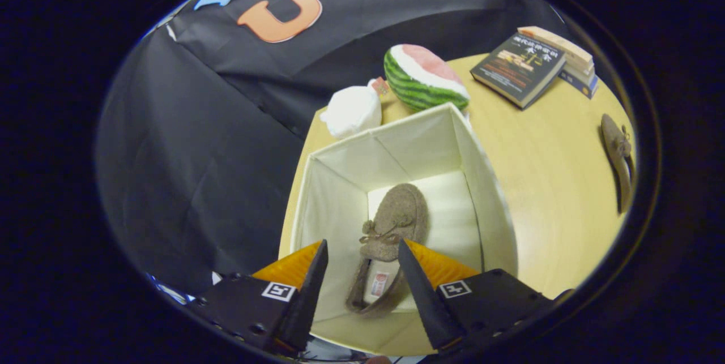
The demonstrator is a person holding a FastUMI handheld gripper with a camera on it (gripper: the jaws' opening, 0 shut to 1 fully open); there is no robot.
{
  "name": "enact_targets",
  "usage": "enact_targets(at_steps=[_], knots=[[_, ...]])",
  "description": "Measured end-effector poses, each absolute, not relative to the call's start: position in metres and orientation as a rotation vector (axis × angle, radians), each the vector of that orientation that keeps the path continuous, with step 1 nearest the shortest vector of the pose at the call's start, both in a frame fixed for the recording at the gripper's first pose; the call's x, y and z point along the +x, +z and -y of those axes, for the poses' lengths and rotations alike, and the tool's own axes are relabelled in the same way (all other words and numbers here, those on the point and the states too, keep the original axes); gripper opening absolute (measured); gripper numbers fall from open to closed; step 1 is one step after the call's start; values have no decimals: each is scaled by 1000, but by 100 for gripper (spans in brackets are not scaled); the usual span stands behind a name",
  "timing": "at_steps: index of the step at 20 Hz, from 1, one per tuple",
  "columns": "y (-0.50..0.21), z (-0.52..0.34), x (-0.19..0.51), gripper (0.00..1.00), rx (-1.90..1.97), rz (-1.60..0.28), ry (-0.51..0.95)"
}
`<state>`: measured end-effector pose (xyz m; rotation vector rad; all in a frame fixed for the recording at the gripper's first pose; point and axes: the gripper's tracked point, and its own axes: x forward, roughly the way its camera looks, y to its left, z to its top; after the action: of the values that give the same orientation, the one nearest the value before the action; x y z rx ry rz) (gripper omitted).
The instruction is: Open the storage box then place both shoes into the box .Put the left shoe in first, then the right shoe, with the right side of both shoes facing outward in a uniform manner.
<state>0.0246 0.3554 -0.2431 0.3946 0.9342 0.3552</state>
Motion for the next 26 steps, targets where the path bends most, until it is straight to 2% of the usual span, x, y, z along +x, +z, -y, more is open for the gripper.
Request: enact_targets(at_steps=[1,4,9,12,20,26], knots=[[-229,-350,22,84,358,-900,365],[-186,-329,10,95,268,-804,407],[-119,-255,14,96,136,-582,393],[-100,-195,17,96,111,-525,347],[-130,7,21,96,77,-528,176],[-202,128,22,96,60,-628,81]])
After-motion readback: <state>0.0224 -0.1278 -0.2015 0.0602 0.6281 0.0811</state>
